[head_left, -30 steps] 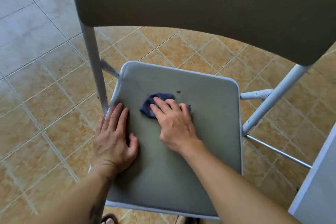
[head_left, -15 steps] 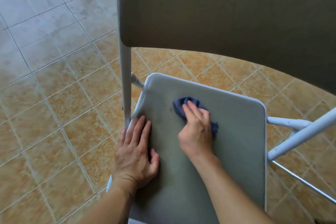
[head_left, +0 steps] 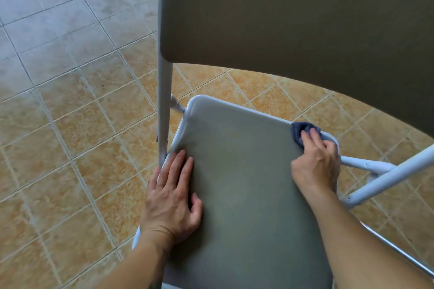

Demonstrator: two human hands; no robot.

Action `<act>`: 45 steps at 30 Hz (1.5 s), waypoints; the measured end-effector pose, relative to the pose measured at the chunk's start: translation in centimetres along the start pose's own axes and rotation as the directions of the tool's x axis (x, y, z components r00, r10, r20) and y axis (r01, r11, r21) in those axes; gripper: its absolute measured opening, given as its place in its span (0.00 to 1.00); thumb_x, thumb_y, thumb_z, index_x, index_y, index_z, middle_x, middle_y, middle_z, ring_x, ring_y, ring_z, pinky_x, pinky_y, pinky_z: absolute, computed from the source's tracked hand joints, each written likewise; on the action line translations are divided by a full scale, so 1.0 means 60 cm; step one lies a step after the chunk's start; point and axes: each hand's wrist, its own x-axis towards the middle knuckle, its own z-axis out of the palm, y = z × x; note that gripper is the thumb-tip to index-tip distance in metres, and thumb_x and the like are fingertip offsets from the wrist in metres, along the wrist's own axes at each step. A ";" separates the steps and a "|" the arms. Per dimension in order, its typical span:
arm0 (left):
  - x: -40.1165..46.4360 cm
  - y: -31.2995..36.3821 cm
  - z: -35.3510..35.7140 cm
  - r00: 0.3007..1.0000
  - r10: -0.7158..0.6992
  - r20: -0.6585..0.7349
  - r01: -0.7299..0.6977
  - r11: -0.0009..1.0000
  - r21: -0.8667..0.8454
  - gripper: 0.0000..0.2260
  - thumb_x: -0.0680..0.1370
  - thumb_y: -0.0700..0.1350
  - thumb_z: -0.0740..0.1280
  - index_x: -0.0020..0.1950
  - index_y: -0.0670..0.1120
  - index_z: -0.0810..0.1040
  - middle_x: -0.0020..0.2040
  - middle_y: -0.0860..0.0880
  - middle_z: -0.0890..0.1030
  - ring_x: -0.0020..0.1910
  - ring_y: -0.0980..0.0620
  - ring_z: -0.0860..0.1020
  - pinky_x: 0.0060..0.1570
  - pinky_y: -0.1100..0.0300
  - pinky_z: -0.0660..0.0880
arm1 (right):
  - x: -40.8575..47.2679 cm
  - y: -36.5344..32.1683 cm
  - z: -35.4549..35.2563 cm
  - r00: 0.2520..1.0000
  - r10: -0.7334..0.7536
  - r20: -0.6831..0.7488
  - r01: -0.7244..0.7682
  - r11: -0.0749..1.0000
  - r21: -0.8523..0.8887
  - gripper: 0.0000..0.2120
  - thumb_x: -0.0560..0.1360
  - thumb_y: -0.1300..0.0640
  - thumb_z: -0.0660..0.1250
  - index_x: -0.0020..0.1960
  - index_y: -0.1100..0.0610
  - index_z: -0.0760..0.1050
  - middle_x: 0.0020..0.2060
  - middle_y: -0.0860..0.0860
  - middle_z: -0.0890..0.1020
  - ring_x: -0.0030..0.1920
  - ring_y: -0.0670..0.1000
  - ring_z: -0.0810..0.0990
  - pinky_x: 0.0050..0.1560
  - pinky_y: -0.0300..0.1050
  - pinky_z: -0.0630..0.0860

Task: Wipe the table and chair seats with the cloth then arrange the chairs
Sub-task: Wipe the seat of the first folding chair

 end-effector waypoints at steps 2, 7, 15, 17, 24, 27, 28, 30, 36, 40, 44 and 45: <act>0.001 0.001 0.001 1.000 -0.003 0.005 0.003 1.000 0.008 0.35 0.68 0.53 0.62 0.74 0.44 0.67 0.77 0.45 0.65 0.76 0.45 0.61 0.72 0.41 0.62 | -0.010 -0.016 0.000 0.996 0.085 0.002 -0.085 0.996 0.036 0.27 0.70 0.67 0.59 0.69 0.58 0.73 0.71 0.55 0.73 0.59 0.62 0.69 0.65 0.51 0.65; -0.001 0.005 0.006 1.000 -0.007 0.008 0.007 1.000 0.029 0.35 0.68 0.53 0.61 0.75 0.45 0.66 0.77 0.45 0.63 0.77 0.45 0.60 0.74 0.41 0.59 | -0.051 -0.166 0.032 0.990 -0.141 0.024 0.131 0.961 0.244 0.24 0.65 0.63 0.58 0.59 0.60 0.79 0.64 0.57 0.79 0.52 0.63 0.73 0.57 0.55 0.73; 0.004 -0.001 0.014 0.999 0.006 -0.041 -0.003 0.997 0.080 0.34 0.68 0.53 0.59 0.74 0.44 0.66 0.76 0.43 0.64 0.74 0.41 0.63 0.70 0.39 0.63 | -0.075 -0.223 0.059 0.861 -0.499 0.099 0.471 0.855 0.218 0.24 0.68 0.57 0.64 0.64 0.55 0.76 0.69 0.51 0.74 0.59 0.59 0.72 0.55 0.54 0.68; 0.001 0.002 0.015 0.999 0.008 -0.053 -0.003 0.996 0.084 0.34 0.69 0.54 0.58 0.74 0.44 0.66 0.76 0.43 0.64 0.74 0.41 0.64 0.70 0.39 0.63 | -0.083 -0.152 0.048 0.898 -0.436 0.053 0.420 0.888 0.189 0.25 0.66 0.58 0.62 0.64 0.54 0.77 0.67 0.50 0.76 0.56 0.58 0.73 0.53 0.53 0.69; 0.000 0.007 0.015 0.997 0.016 -0.080 -0.010 0.997 0.076 0.34 0.68 0.54 0.57 0.73 0.44 0.66 0.76 0.43 0.64 0.74 0.41 0.64 0.71 0.41 0.62 | -0.164 0.062 0.000 0.991 -0.062 -0.119 0.070 0.996 0.062 0.28 0.69 0.60 0.52 0.65 0.55 0.77 0.66 0.49 0.77 0.53 0.58 0.73 0.55 0.52 0.70; -0.004 0.009 0.015 0.995 0.019 -0.093 -0.013 0.998 0.066 0.33 0.69 0.54 0.57 0.73 0.44 0.66 0.76 0.43 0.65 0.74 0.41 0.63 0.71 0.41 0.62 | -0.224 0.060 -0.004 0.981 0.062 -0.186 -0.035 0.988 0.148 0.28 0.68 0.61 0.50 0.61 0.57 0.80 0.63 0.51 0.80 0.49 0.59 0.73 0.55 0.51 0.73; -0.005 0.009 0.015 0.995 0.022 -0.096 -0.016 0.998 0.059 0.33 0.69 0.54 0.57 0.73 0.44 0.66 0.76 0.43 0.65 0.74 0.41 0.63 0.72 0.40 0.61 | -0.242 0.045 -0.004 0.975 0.113 -0.193 -0.075 0.978 0.194 0.27 0.67 0.63 0.52 0.60 0.56 0.81 0.62 0.51 0.80 0.48 0.59 0.73 0.56 0.52 0.74; -0.008 0.006 0.014 0.995 0.031 -0.091 -0.027 0.998 0.049 0.33 0.70 0.54 0.57 0.74 0.44 0.66 0.76 0.42 0.64 0.75 0.42 0.62 0.72 0.41 0.60 | -0.287 0.001 -0.004 0.976 0.149 -0.158 -0.106 0.961 0.254 0.25 0.67 0.64 0.55 0.58 0.55 0.82 0.61 0.49 0.81 0.48 0.59 0.74 0.57 0.50 0.72; -0.008 -0.009 -0.004 0.996 0.029 0.085 -0.025 0.999 -0.047 0.34 0.71 0.55 0.55 0.78 0.49 0.60 0.80 0.48 0.56 0.79 0.47 0.52 0.76 0.40 0.50 | -0.460 -0.142 -0.011 0.958 -0.272 0.091 0.225 0.910 0.349 0.25 0.68 0.58 0.55 0.61 0.52 0.79 0.67 0.48 0.77 0.54 0.57 0.73 0.57 0.49 0.71; -0.047 -0.005 -0.019 0.982 0.178 0.059 -0.175 0.983 -0.051 0.31 0.71 0.53 0.56 0.75 0.47 0.65 0.79 0.47 0.60 0.78 0.47 0.55 0.75 0.40 0.50 | -0.485 -0.118 -0.023 0.921 -0.359 0.152 0.310 0.911 0.272 0.26 0.66 0.59 0.58 0.64 0.52 0.76 0.70 0.47 0.74 0.57 0.56 0.73 0.54 0.50 0.73; -0.140 -0.004 0.005 0.875 0.463 0.143 -0.464 0.885 -0.028 0.31 0.73 0.51 0.58 0.75 0.43 0.65 0.78 0.44 0.62 0.77 0.44 0.59 0.74 0.37 0.56 | -0.476 -0.024 -0.036 0.983 -0.154 0.097 0.135 0.974 0.180 0.26 0.69 0.59 0.55 0.65 0.54 0.78 0.68 0.48 0.76 0.54 0.57 0.74 0.57 0.51 0.73; -0.160 -0.006 0.011 0.867 0.471 0.164 -0.475 0.880 -0.019 0.31 0.73 0.51 0.58 0.76 0.43 0.64 0.78 0.44 0.61 0.78 0.45 0.59 0.74 0.38 0.56 | -0.475 -0.001 -0.040 0.994 -0.082 0.074 0.069 0.984 0.161 0.26 0.69 0.60 0.54 0.64 0.55 0.78 0.67 0.48 0.77 0.53 0.57 0.73 0.58 0.50 0.73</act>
